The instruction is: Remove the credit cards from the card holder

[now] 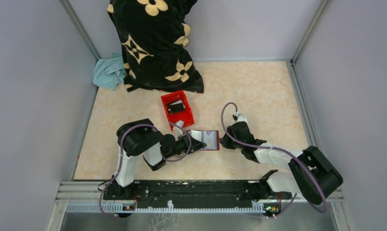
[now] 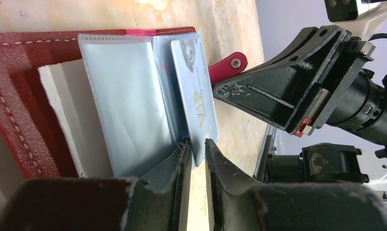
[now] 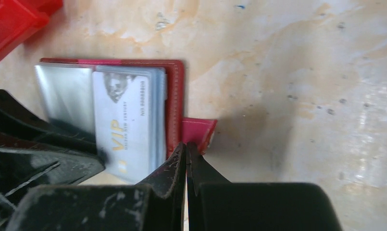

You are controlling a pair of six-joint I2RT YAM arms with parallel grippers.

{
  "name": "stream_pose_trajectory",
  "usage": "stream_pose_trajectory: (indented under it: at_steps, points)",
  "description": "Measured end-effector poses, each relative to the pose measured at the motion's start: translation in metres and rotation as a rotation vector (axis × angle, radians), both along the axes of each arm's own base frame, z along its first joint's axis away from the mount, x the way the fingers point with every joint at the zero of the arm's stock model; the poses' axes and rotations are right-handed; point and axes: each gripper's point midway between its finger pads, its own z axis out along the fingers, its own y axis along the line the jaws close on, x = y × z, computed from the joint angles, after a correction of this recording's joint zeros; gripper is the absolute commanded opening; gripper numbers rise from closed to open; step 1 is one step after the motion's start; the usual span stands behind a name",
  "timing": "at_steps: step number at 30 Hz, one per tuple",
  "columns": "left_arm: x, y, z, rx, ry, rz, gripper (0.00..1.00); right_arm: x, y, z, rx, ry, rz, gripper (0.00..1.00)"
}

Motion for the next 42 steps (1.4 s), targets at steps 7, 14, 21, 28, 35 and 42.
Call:
stream_pose_trajectory:
  at_steps: [7, 14, 21, 28, 35, 42]
  points:
    - [0.0, 0.0, -0.001, 0.001, 0.001, -0.002, 0.24, 0.002, -0.015, -0.001, -0.056, -0.009, -0.039, 0.0]
    - [-0.001, 0.0, 0.0, 0.001, 0.001, -0.003, 0.24, 0.007, -0.034, 0.026, -0.037, -0.151, -0.124, 0.0]
    - [-0.001, 0.0, -0.001, 0.001, 0.002, -0.002, 0.25, 0.012, -0.039, 0.028, -0.063, -0.181, -0.133, 0.0]
    - [-0.001, 0.0, -0.002, 0.003, 0.004, -0.003, 0.25, 0.015, -0.032, 0.023, -0.07, -0.164, -0.105, 0.0]
    - [-0.001, -0.001, -0.002, 0.001, 0.004, -0.004, 0.25, 0.023, -0.022, 0.038, -0.043, -0.198, -0.077, 0.3]
    - [0.0, -0.002, -0.002, 0.0, 0.004, -0.008, 0.25, 0.026, -0.022, 0.062, -0.018, -0.279, -0.072, 0.49]
